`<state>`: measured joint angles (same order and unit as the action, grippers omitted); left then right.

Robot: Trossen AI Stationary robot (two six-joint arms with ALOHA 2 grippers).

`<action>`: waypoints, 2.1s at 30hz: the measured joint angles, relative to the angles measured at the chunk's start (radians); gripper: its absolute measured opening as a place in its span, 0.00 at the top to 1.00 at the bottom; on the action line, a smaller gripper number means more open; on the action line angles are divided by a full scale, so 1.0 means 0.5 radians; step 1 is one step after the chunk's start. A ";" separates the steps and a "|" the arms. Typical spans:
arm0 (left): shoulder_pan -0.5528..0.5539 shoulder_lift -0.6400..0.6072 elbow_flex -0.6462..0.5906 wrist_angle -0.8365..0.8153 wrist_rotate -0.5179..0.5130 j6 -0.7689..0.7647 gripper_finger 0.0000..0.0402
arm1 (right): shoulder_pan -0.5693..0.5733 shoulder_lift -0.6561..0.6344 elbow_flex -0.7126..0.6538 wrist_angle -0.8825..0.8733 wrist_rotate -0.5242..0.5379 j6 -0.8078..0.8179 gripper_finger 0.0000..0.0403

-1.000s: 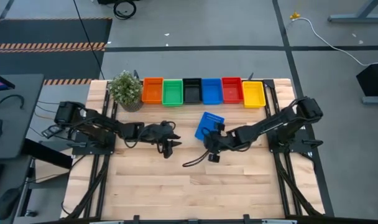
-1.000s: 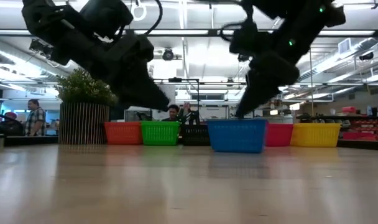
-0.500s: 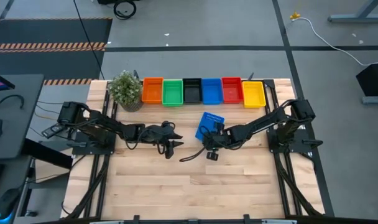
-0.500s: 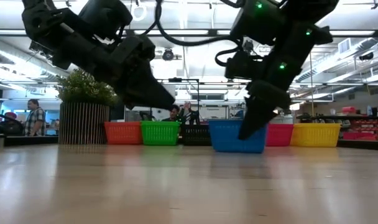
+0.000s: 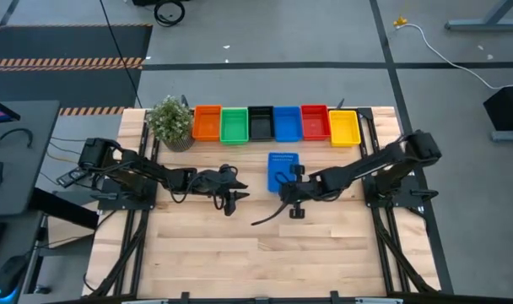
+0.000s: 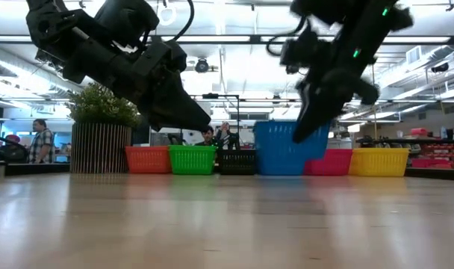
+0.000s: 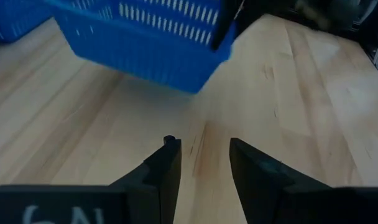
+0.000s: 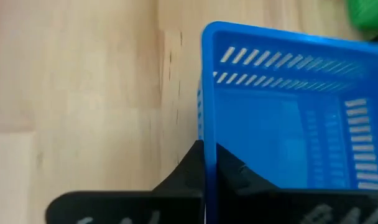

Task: Stack baskets by color
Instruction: Stack the bottom blue bin on top of the top blue bin

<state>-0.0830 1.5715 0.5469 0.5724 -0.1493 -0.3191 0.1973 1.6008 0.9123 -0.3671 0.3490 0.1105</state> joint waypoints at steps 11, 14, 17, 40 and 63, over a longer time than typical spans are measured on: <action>0.000 0.001 0.001 -0.002 0.000 0.001 0.65 | -0.361 -0.599 0.000 -0.261 0.106 -0.745 0.99; 0.000 0.001 0.000 -0.001 0.000 0.001 0.65 | -0.674 -0.602 0.000 -0.150 -0.033 -1.036 0.99; 0.000 0.001 0.001 -0.001 0.000 0.001 0.65 | -0.987 -0.527 0.000 -0.009 -0.252 -1.266 0.99; 0.001 0.002 0.001 0.004 0.000 -0.018 0.65 | -1.554 -0.046 -0.001 0.187 -0.806 -1.515 0.98; 0.001 0.002 0.001 0.007 0.000 -0.016 0.65 | -1.553 -0.170 -0.001 0.178 -0.736 -1.473 0.70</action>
<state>-0.0827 1.5723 0.5472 0.5759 -0.1493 -0.3271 -0.5793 1.5158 0.9119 -0.2781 -0.0193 -0.6259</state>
